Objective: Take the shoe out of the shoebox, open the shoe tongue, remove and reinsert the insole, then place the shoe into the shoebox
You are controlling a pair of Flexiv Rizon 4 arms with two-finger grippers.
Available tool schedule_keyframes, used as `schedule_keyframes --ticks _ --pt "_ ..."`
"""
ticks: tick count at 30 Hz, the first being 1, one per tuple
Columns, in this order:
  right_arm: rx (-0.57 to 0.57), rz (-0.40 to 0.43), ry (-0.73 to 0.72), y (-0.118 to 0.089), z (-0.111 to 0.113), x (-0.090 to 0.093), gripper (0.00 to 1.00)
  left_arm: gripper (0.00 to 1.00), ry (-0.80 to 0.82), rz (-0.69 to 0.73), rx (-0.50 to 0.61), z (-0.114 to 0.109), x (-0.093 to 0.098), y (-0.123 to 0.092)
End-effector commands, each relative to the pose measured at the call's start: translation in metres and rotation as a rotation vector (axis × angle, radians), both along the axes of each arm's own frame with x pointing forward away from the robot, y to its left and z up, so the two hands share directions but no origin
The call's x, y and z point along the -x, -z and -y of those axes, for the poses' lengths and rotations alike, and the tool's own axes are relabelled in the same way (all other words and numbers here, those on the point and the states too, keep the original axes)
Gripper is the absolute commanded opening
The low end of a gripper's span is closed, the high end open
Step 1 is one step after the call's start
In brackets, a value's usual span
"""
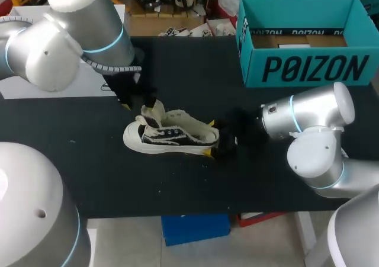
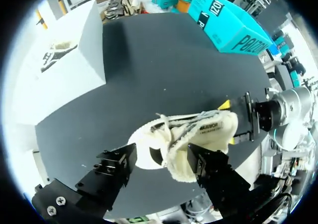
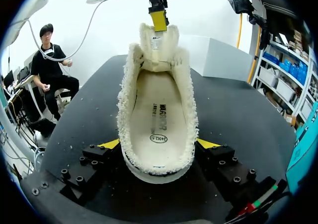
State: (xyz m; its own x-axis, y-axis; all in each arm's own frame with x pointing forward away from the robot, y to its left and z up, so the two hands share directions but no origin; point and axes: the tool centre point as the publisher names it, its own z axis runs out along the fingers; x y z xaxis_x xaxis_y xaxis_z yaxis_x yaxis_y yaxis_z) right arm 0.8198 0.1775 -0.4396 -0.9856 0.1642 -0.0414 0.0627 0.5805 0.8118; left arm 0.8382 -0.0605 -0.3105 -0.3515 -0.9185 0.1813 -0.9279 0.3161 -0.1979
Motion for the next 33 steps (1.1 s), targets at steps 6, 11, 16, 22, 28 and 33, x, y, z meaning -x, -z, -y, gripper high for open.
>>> schedule_keyframes --ticks 6,11,16,22,28,33 --pt "0.002 0.000 0.003 0.003 -0.001 0.000 0.00 0.89 0.605 -0.008 0.091 0.031 0.005 -0.032" --pt "0.002 0.000 0.003 0.003 -0.001 0.000 0.00 0.00 0.863 -0.018 0.042 0.058 0.005 -0.030" --pt "0.002 0.000 0.003 0.003 -0.001 0.000 0.00 0.00 1.088 -0.127 0.068 0.074 0.006 -0.021" --pt "0.002 0.000 0.003 0.003 -0.001 0.000 0.00 0.00 1.349 -0.298 0.085 0.078 0.009 -0.016" --pt "0.002 0.000 0.003 0.003 -0.001 0.000 0.00 0.00 1.349 -0.298 0.085 0.078 0.009 -0.016" --pt "0.002 0.000 0.003 0.003 -0.001 0.000 0.00 0.00 1.349 -0.298 0.085 0.078 0.009 -0.016"
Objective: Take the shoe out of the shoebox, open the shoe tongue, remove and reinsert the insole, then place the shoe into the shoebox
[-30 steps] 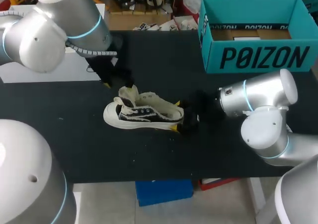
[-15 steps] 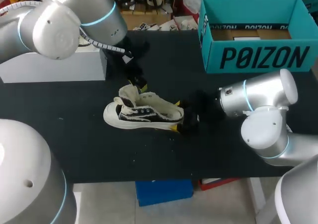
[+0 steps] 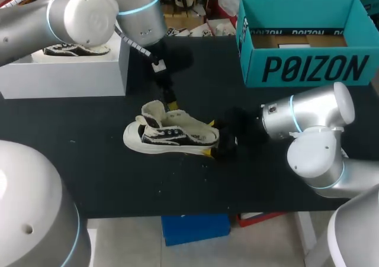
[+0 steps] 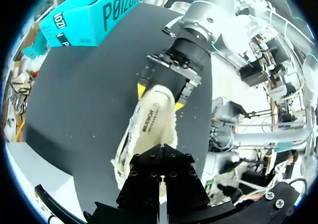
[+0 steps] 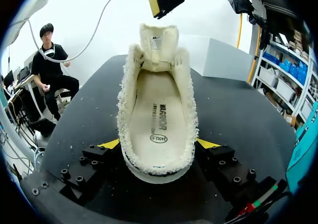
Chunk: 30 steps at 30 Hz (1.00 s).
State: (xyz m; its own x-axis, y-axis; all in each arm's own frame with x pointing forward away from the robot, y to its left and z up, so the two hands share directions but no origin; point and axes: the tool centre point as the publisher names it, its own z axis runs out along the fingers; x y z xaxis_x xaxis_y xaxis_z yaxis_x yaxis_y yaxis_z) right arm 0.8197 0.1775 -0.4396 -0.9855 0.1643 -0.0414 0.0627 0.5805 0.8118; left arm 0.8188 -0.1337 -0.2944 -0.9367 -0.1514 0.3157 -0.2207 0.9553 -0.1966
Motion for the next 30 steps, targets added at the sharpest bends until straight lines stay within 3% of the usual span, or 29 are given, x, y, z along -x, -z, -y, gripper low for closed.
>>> schedule_keyframes --ticks 1,14,30 --pt "0.002 0.000 0.003 0.003 -0.001 0.000 0.00 0.00 0.321 -0.140 -0.075 0.005 -0.010 0.000" --pt "0.002 0.000 0.003 0.003 -0.001 0.000 0.00 0.00 0.376 -0.055 0.072 -0.005 -0.012 0.026" --pt "0.002 0.000 0.003 0.003 -0.001 0.000 0.00 0.00 0.413 -0.047 0.038 0.000 -0.003 0.048"
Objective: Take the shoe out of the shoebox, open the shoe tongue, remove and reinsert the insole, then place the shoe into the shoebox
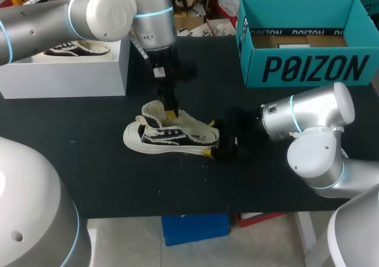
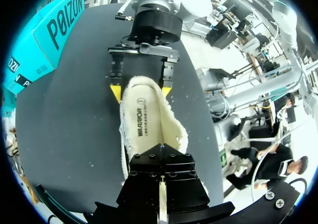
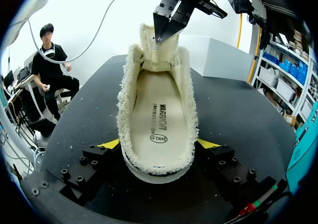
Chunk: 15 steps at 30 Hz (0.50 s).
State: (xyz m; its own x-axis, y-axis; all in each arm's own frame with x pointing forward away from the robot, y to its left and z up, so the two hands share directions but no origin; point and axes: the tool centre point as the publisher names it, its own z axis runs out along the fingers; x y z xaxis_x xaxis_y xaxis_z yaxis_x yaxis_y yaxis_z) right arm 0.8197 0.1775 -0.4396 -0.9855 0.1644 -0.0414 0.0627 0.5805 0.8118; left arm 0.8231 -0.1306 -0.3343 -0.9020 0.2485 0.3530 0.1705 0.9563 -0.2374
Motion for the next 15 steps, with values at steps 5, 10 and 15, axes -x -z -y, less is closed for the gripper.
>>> schedule_keyframes --ticks 5,10,15 --pt "0.002 0.000 0.002 0.003 -0.001 0.000 0.00 0.00 0.005 -0.026 -0.016 0.002 -0.001 0.019" --pt "0.002 0.000 0.002 0.003 -0.001 0.000 0.00 0.00 0.005 -0.041 -0.022 0.004 -0.005 0.026" --pt "0.002 0.000 0.002 0.003 -0.001 0.000 0.00 0.00 0.018 -0.053 -0.031 0.010 -0.005 0.030"
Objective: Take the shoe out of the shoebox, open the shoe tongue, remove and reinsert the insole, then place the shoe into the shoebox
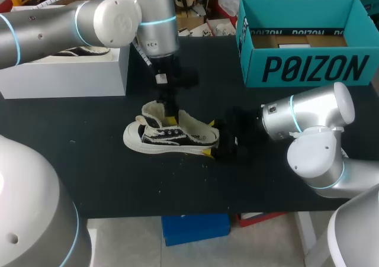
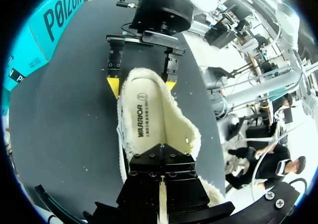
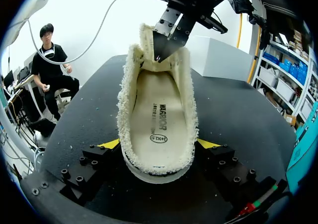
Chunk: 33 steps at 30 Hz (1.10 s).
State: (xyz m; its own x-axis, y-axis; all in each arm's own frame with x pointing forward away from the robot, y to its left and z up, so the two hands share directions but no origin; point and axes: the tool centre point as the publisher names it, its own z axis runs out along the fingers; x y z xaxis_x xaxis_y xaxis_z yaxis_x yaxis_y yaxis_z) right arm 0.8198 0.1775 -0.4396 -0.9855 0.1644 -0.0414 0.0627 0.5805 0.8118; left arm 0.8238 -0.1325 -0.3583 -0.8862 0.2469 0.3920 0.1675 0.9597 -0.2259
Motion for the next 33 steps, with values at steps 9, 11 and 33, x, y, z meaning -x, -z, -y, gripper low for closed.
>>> schedule_keyframes --ticks 9,11,33 --pt "0.002 0.000 0.002 0.003 -0.001 0.000 0.00 0.00 0.016 -0.031 -0.013 0.013 0.004 0.015" --pt "0.002 0.000 0.002 0.003 -0.001 0.000 0.00 0.00 0.014 -0.035 -0.014 0.014 0.006 0.017" --pt "0.002 0.000 0.002 0.003 -0.001 0.000 0.00 0.00 0.011 -0.014 -0.051 0.012 0.029 0.036"
